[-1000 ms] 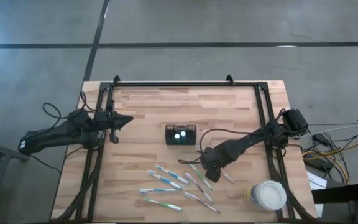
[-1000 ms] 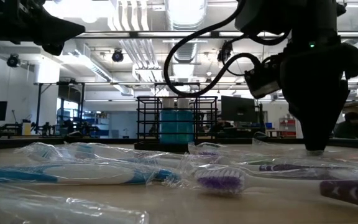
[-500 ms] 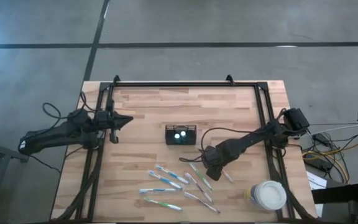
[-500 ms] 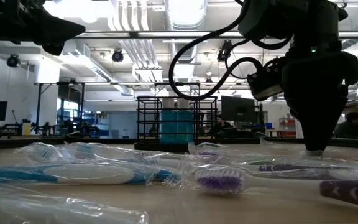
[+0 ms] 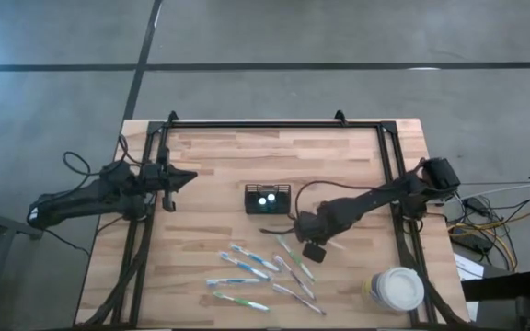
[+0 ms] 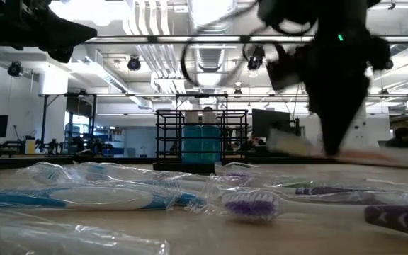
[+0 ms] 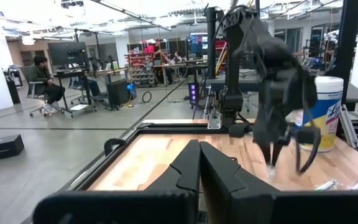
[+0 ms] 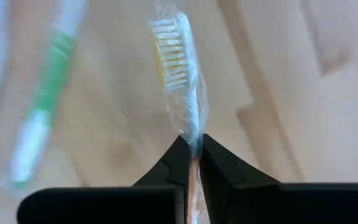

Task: Pick & Place toothbrushing station
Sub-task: Put the orange toothbrush into the black mesh organizer

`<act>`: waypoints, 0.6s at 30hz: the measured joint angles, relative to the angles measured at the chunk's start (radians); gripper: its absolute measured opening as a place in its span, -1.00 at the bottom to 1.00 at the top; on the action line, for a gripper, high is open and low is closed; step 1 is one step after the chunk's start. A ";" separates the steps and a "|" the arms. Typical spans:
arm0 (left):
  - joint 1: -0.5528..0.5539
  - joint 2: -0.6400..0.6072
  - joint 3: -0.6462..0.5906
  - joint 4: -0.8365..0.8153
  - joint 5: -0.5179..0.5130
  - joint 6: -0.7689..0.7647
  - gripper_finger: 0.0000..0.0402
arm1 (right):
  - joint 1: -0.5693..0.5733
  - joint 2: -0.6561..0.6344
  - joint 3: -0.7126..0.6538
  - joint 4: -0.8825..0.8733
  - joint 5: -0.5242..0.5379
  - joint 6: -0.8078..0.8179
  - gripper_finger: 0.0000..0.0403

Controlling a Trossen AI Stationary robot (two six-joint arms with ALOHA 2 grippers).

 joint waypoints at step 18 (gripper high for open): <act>0.000 0.000 0.000 0.000 -0.001 0.013 -0.94 | -0.129 -0.585 -0.252 0.555 0.253 -0.463 -0.93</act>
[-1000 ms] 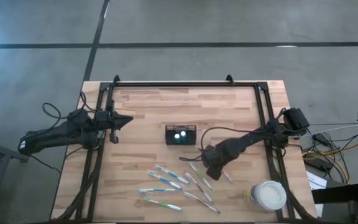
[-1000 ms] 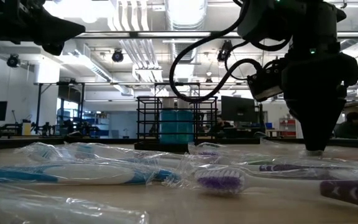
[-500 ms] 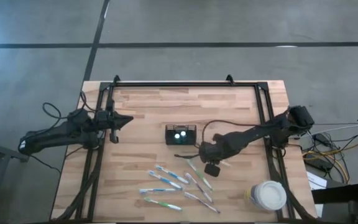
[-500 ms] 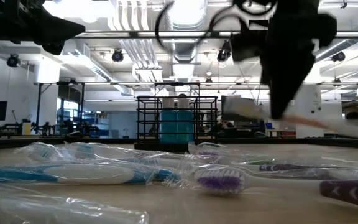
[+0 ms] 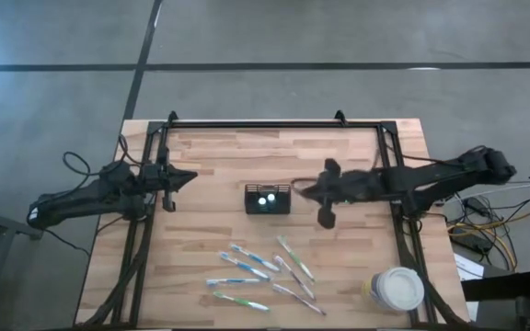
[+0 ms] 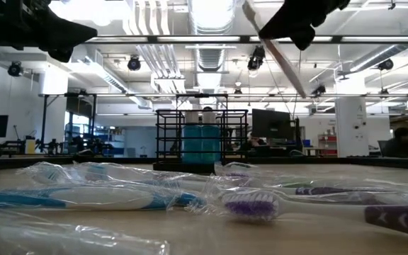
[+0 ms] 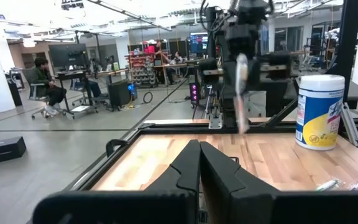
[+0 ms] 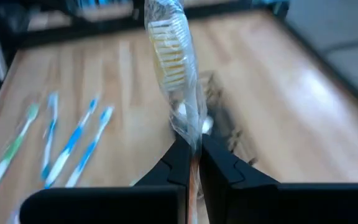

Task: Pick & Place toothbrushing station
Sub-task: Put the orange toothbrush into the black mesh organizer

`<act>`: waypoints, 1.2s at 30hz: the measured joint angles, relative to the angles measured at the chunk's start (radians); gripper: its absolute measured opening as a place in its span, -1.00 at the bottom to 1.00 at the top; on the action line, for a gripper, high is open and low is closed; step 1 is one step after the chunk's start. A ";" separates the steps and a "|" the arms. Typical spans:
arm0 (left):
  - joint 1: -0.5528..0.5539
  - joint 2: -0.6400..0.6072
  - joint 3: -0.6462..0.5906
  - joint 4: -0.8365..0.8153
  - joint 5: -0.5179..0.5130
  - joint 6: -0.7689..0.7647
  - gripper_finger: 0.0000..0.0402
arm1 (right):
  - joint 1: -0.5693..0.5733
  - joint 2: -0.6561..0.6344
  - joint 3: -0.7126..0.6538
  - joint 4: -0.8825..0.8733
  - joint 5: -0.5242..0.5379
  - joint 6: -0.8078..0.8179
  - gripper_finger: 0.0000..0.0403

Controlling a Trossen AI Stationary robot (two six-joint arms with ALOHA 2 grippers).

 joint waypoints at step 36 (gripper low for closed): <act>0.000 0.003 0.000 0.000 -0.004 0.000 -0.94 | -0.276 -0.544 -0.721 0.834 -0.204 -0.119 -0.94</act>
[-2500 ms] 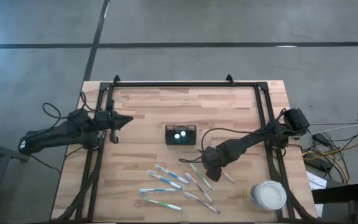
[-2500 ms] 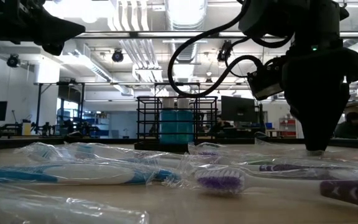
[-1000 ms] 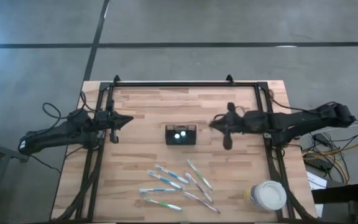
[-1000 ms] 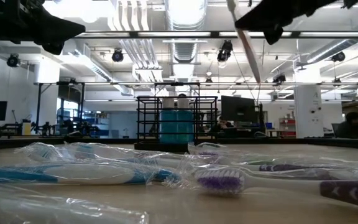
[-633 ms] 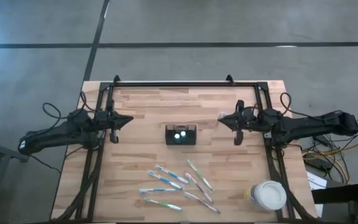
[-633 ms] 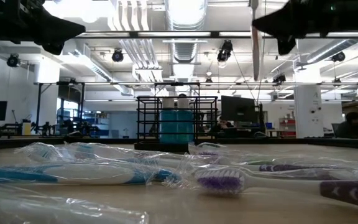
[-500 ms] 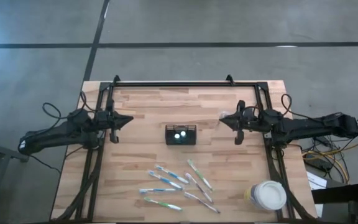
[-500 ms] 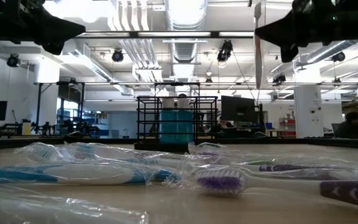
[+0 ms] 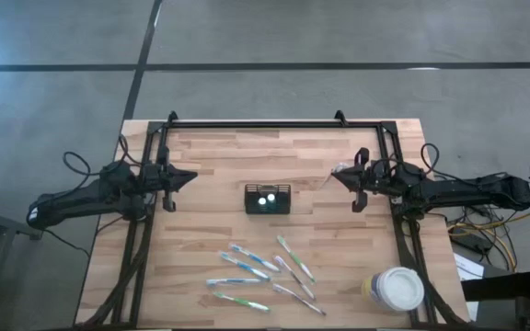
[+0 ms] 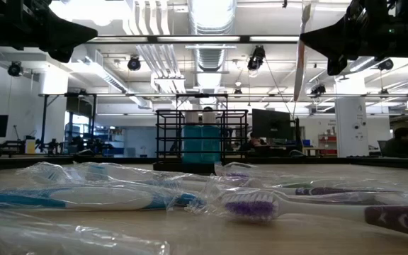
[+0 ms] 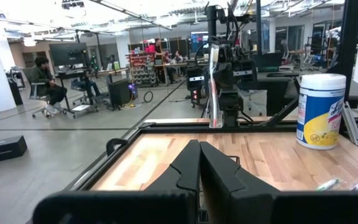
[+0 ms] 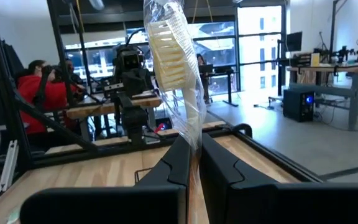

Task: Pick & Place toothbrushing station
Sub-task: Put the orange toothbrush into the black mesh organizer

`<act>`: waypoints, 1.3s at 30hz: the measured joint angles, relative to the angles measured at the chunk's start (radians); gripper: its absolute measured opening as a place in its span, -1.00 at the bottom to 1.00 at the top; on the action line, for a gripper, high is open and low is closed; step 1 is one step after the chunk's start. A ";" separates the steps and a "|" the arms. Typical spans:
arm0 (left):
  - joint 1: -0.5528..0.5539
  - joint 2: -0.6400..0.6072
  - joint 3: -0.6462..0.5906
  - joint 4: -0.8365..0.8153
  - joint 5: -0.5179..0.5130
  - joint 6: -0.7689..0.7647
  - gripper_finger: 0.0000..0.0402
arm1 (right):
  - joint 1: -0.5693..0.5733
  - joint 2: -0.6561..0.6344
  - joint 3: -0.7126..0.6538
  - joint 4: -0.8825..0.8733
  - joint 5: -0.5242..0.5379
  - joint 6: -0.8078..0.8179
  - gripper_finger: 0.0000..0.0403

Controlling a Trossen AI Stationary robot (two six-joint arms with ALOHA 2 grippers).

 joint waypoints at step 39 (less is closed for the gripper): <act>0.000 0.000 0.000 -0.006 -0.008 0.000 -0.94 | -0.029 0.854 0.400 0.339 -0.186 -0.101 -0.94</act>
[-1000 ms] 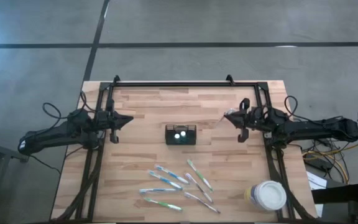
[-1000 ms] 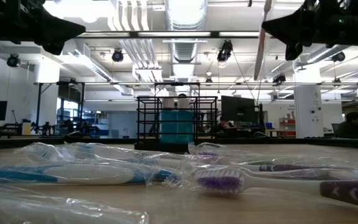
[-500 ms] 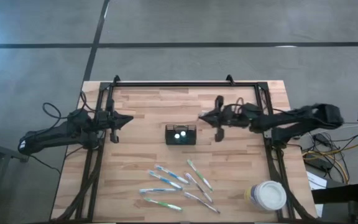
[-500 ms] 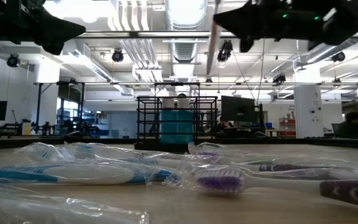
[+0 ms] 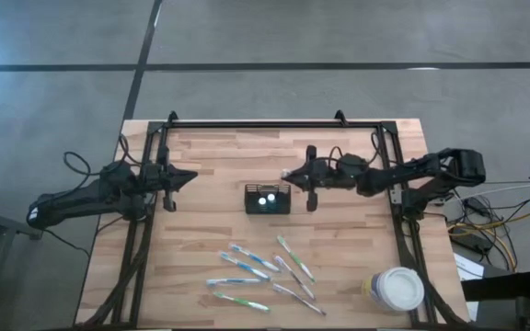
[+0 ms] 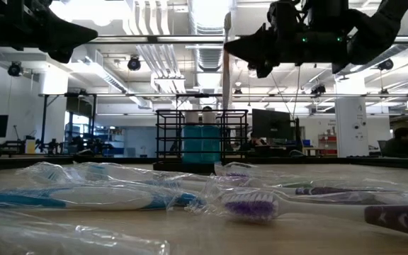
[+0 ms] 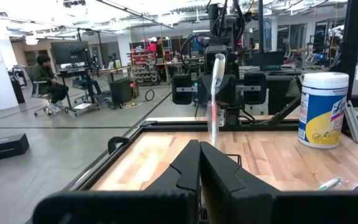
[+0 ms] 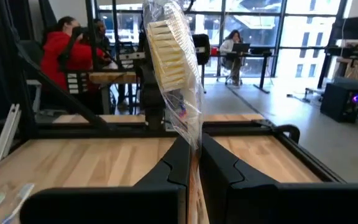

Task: Pick & Place toothbrushing station
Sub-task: Put the orange toothbrush into the black mesh organizer

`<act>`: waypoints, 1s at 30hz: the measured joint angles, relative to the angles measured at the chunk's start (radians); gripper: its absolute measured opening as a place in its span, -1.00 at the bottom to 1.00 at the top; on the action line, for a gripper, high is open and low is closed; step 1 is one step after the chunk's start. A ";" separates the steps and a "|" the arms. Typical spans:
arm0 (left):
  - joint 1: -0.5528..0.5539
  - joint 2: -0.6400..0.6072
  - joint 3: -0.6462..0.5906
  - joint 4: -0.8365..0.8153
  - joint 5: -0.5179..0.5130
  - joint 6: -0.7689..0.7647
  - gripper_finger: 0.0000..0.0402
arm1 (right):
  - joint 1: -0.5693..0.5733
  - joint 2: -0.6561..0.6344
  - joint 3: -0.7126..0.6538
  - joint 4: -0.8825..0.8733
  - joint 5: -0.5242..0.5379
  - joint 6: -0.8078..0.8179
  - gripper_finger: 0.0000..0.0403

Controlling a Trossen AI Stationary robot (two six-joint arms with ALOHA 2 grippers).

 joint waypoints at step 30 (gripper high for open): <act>0.000 0.000 0.000 0.000 0.001 0.000 -0.94 | -0.001 0.280 -0.043 0.181 0.076 0.064 -0.94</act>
